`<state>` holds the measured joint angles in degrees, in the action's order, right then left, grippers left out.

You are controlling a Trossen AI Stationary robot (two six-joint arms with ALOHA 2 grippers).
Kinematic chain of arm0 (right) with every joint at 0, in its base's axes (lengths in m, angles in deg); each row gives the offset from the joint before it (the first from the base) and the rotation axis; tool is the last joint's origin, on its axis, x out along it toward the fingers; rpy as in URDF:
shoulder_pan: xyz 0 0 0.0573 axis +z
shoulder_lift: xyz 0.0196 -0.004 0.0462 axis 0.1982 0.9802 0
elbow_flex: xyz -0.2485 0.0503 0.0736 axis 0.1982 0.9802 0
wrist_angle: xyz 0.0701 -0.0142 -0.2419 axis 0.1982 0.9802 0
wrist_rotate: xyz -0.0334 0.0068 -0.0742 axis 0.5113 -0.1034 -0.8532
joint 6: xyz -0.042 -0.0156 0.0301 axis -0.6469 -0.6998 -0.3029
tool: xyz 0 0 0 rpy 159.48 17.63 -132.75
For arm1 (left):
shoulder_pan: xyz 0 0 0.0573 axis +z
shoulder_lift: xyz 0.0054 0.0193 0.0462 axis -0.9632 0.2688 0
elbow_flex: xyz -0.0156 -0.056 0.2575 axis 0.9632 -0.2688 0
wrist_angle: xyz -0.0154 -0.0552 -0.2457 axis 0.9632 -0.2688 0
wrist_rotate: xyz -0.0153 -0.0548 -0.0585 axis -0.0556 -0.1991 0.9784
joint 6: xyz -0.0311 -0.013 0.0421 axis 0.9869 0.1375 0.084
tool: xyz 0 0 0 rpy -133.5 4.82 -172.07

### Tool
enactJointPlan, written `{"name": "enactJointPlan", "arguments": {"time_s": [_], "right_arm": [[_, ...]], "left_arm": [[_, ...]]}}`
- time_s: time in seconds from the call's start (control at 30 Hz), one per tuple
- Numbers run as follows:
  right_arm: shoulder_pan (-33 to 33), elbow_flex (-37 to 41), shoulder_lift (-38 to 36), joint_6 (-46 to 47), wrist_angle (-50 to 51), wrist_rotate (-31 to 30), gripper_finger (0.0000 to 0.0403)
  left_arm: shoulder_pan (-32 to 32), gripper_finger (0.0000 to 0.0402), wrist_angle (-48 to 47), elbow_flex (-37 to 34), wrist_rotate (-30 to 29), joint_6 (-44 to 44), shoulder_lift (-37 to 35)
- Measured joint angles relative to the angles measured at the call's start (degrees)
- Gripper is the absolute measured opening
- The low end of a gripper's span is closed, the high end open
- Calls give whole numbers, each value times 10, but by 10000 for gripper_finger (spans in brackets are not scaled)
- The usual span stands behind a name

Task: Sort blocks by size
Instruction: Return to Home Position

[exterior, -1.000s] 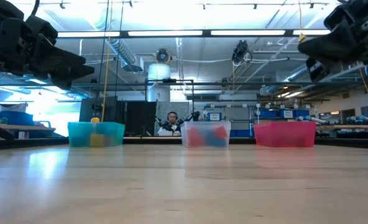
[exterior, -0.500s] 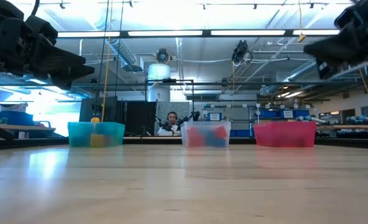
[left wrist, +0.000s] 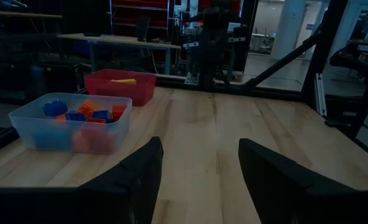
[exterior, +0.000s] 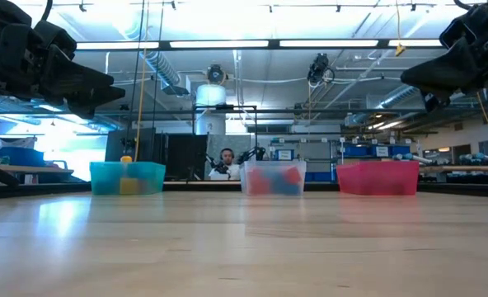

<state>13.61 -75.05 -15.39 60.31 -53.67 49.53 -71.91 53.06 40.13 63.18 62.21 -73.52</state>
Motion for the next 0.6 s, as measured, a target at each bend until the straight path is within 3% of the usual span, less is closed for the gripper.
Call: {"name": "enactJointPlan", "arguments": {"time_s": [0.6], "right_arm": [[0,0,0,0,0,0,42]], "left_arm": [[0,219,0,0,0,0,0]]}}
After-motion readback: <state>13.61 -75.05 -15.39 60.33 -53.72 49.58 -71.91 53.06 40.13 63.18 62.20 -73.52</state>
